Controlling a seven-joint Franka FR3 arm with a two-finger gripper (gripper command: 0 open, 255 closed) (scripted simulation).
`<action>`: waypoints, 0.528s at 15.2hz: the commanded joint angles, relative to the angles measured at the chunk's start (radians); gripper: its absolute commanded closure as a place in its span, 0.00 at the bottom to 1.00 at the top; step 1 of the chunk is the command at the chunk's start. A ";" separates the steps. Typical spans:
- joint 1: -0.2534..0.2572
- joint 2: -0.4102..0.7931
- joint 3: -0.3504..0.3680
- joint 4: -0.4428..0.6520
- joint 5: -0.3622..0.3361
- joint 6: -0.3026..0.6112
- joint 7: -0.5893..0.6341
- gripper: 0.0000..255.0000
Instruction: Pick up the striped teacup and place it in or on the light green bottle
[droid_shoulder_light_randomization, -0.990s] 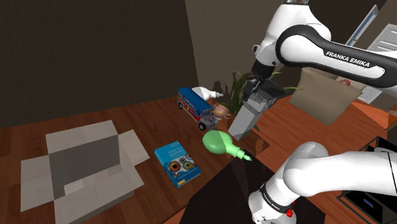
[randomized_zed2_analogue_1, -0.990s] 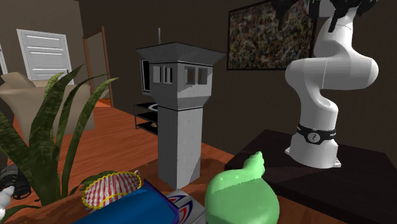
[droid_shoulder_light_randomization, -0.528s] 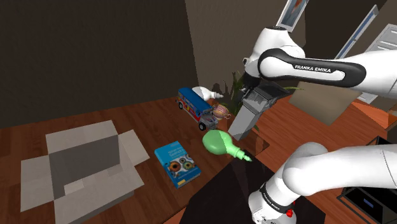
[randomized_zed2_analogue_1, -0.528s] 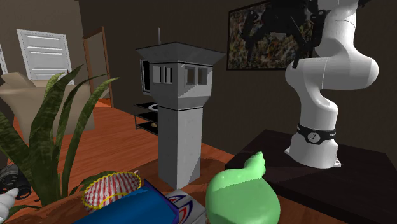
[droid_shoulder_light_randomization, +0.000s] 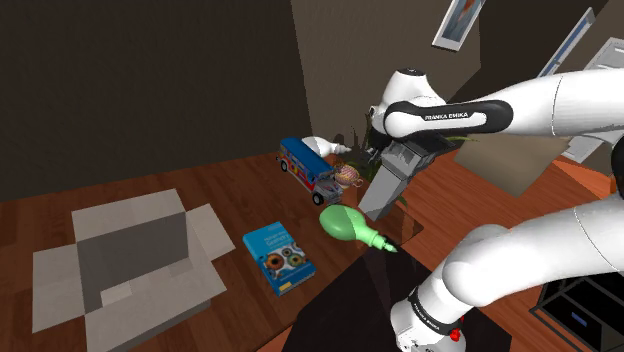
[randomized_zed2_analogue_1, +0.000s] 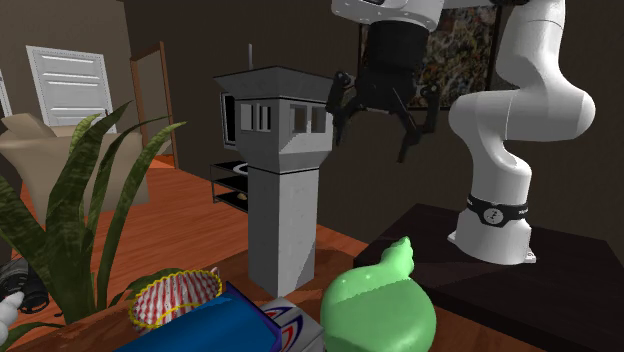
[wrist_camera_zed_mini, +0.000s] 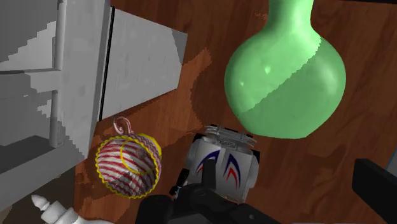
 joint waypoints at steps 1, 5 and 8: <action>-0.005 0.072 -0.023 0.008 -0.008 0.074 -0.018 0.00; -0.013 0.223 -0.067 0.047 -0.008 0.206 -0.063 0.00; -0.017 0.343 -0.096 0.091 0.011 0.295 -0.106 0.00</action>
